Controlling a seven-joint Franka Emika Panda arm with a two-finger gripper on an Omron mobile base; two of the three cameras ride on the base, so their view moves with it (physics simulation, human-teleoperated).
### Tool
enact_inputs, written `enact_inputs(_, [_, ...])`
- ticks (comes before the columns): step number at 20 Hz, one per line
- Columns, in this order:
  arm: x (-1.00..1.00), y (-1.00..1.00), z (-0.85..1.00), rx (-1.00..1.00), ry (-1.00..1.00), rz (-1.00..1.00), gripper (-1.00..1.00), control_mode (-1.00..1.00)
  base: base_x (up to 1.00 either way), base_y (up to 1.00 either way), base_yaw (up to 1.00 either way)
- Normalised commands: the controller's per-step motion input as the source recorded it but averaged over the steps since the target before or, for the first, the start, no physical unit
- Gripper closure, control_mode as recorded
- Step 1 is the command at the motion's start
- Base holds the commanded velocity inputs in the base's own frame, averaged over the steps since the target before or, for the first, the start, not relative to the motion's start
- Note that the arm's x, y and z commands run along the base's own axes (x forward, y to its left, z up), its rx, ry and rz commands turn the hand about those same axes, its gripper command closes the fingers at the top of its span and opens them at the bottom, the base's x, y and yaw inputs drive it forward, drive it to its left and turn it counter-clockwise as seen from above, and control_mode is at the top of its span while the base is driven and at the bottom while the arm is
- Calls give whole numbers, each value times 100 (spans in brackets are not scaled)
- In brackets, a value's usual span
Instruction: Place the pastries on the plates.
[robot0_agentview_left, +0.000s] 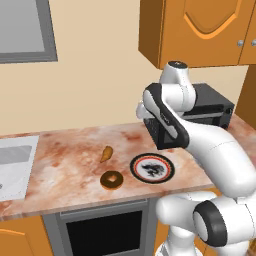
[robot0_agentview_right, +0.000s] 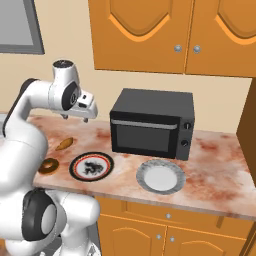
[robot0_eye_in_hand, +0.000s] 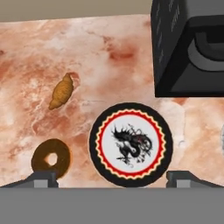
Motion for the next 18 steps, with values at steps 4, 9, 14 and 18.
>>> enact_inputs(4, [30, 56, -26, 0, 0, -3, -100, -100, 0, 0, 0])
enact_inputs(9, [50, 33, -19, 0, 1, -3, -100, -100, 0, 0, 0])
enact_inputs(14, [46, 33, -21, 0, 1, -3, -100, -100, 0, 0, 0])
enact_inputs(18, [10, 26, -24, 0, 0, 0, -100, -100, 0, 0, 0])
